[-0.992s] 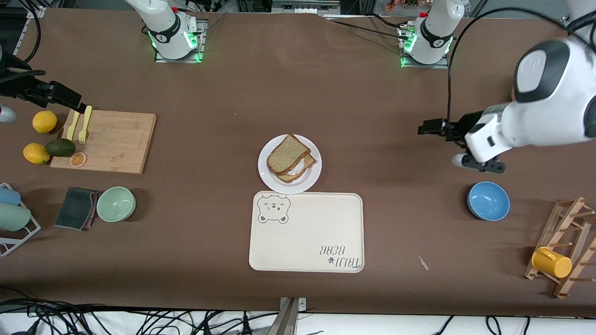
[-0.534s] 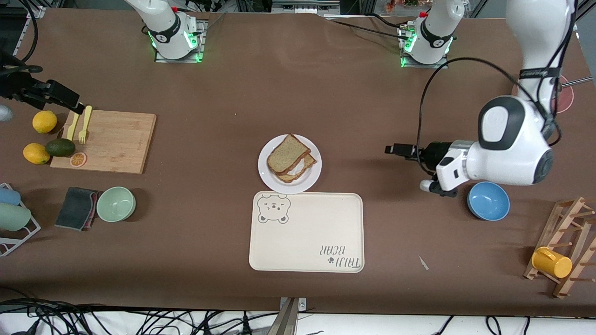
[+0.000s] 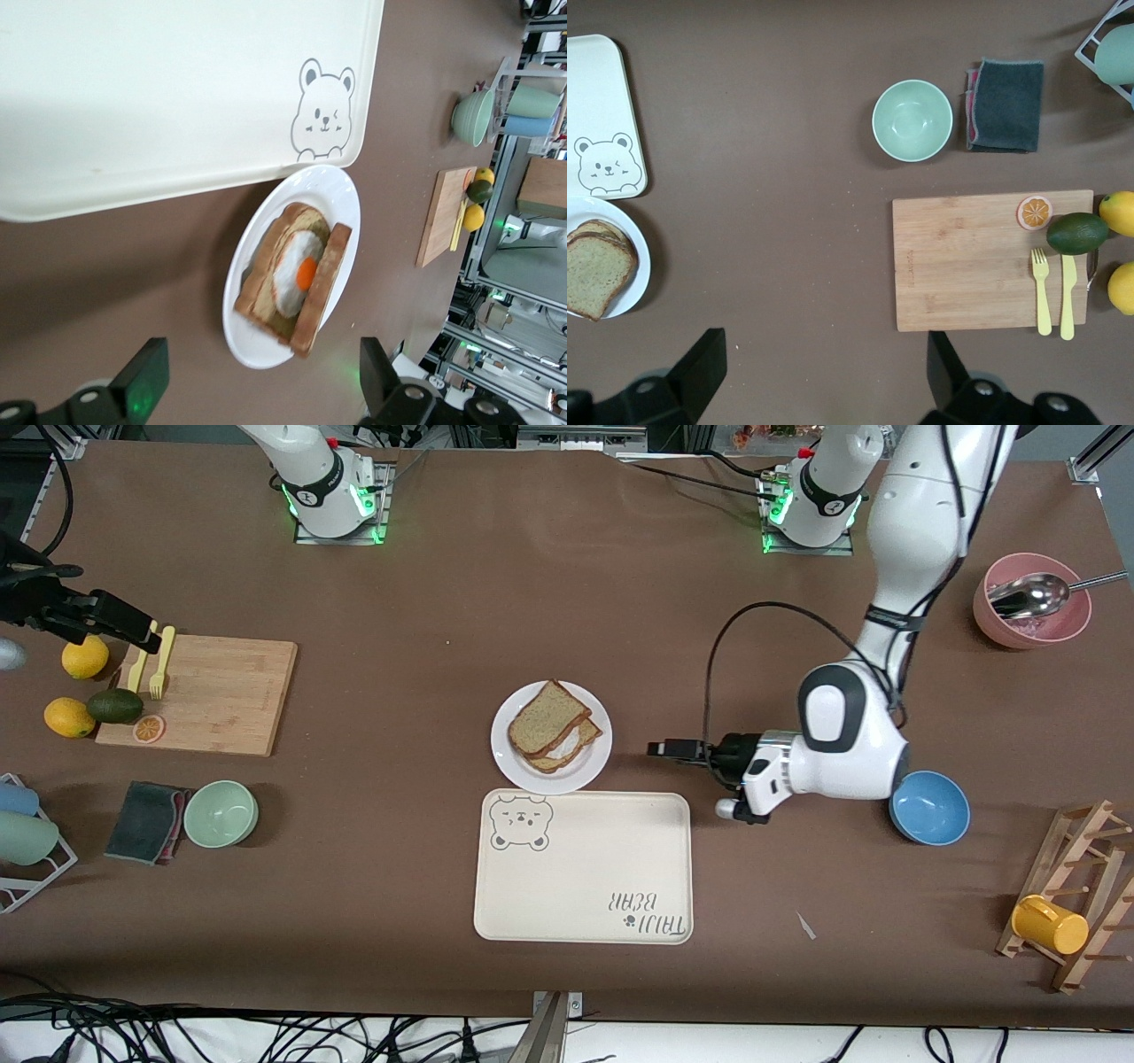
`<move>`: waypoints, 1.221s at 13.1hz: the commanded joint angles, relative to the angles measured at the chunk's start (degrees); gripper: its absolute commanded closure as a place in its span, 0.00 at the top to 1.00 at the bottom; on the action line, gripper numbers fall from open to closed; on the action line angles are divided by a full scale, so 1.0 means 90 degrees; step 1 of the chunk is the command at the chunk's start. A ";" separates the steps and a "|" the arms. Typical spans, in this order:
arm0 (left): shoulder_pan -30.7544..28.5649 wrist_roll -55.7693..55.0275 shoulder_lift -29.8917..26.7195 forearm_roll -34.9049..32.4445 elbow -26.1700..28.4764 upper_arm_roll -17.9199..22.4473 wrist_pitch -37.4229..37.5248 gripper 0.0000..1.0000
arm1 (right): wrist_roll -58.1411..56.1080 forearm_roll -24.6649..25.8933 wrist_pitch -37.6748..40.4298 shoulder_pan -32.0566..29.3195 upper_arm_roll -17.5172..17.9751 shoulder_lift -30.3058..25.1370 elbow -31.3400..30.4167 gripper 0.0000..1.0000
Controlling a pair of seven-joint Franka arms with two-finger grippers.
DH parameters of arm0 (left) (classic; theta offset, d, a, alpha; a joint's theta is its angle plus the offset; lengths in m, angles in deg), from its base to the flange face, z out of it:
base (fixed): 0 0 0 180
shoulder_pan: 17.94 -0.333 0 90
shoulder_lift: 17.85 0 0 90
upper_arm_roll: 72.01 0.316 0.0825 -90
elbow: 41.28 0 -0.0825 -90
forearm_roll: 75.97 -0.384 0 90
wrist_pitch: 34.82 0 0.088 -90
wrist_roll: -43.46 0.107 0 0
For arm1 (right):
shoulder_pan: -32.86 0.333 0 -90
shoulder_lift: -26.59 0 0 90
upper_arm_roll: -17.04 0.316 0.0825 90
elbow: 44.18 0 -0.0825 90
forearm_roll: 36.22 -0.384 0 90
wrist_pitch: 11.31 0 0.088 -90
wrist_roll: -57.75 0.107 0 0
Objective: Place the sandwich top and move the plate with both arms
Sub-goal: 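Lower the left gripper and grasp the white plate rim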
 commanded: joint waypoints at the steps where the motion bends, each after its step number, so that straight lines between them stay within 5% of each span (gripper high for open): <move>1: 0.0385 0.0238 0.0169 0.0308 -0.0034 0.0060 -0.0511 0.81 | -0.0073 -0.0097 0.0070 -0.0060 -0.0032 0.0055 0.0160 1.00; 5: 0.0532 0.1436 0.0482 0.1410 0.0024 0.0070 -0.0639 0.78 | 0.0015 -0.0078 -0.0047 -0.0069 -0.0032 0.0055 0.0160 1.00; 10: 0.0659 0.2307 0.0785 0.1510 0.0063 0.0070 -0.0873 0.67 | -0.0053 -0.0137 -0.0144 -0.0089 -0.0344 0.0045 0.0179 1.00; 16: 0.0747 0.3166 0.1049 0.2192 0.0063 0.0070 -0.0893 0.52 | -0.0014 -0.0147 -0.0077 -0.0021 -0.0256 -0.0043 0.0179 1.00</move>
